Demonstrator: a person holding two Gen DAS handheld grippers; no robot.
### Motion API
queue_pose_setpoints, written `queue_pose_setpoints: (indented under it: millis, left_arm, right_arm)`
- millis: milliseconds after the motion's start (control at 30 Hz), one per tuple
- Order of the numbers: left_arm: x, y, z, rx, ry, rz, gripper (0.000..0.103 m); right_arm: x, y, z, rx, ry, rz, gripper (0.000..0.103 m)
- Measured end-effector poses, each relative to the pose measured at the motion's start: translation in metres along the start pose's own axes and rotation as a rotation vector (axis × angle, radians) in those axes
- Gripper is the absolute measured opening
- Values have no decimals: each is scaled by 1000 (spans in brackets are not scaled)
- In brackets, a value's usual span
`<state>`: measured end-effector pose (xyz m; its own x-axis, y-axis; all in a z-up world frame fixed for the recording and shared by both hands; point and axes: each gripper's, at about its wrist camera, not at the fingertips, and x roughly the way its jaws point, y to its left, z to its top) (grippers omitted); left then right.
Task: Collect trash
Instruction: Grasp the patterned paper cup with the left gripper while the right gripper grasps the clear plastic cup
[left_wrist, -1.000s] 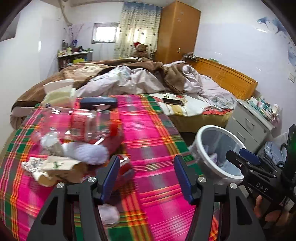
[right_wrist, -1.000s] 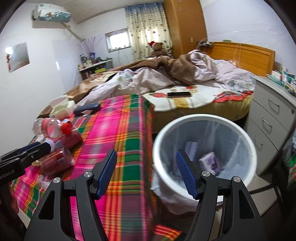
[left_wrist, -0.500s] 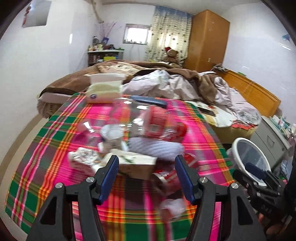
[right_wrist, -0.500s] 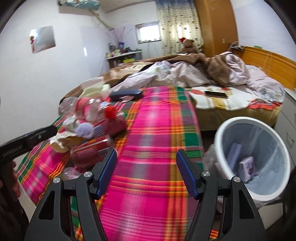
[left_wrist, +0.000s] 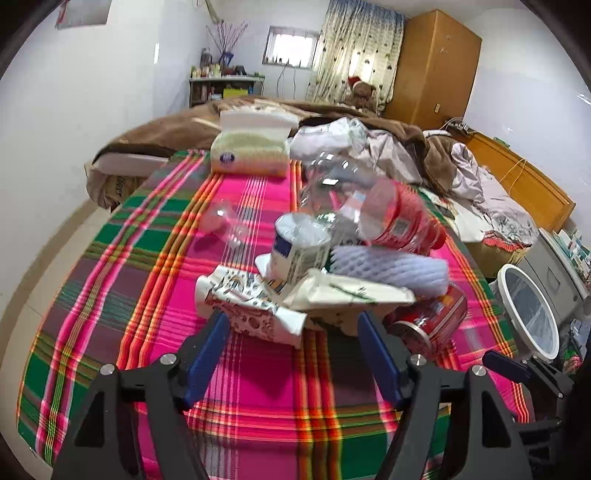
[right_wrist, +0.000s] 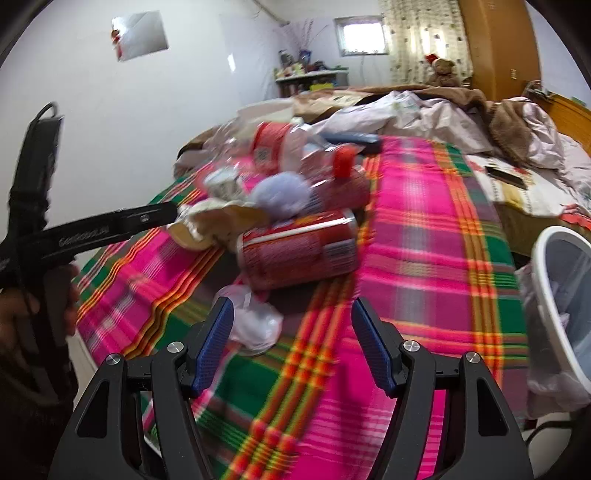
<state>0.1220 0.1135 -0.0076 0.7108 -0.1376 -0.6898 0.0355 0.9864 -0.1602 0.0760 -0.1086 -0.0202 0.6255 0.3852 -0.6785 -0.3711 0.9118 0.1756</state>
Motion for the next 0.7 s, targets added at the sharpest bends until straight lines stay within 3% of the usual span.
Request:
queue_pose_setpoints:
  millis: [267, 467, 600, 700]
  left_arm:
    - [10, 4, 6, 38, 18, -47, 74]
    - [19, 18, 7, -14, 39, -26, 75]
    - [31, 23, 2, -41, 97, 23, 75]
    - [30, 28, -4, -32, 102, 43, 75]
  right_arm:
    - [24, 14, 0, -29, 63, 18, 67]
    - [32, 18, 3, -36, 87, -3, 40]
    - [29, 18, 4, -59, 74, -21, 31]
    - [31, 17, 5, -59, 75, -27, 31]
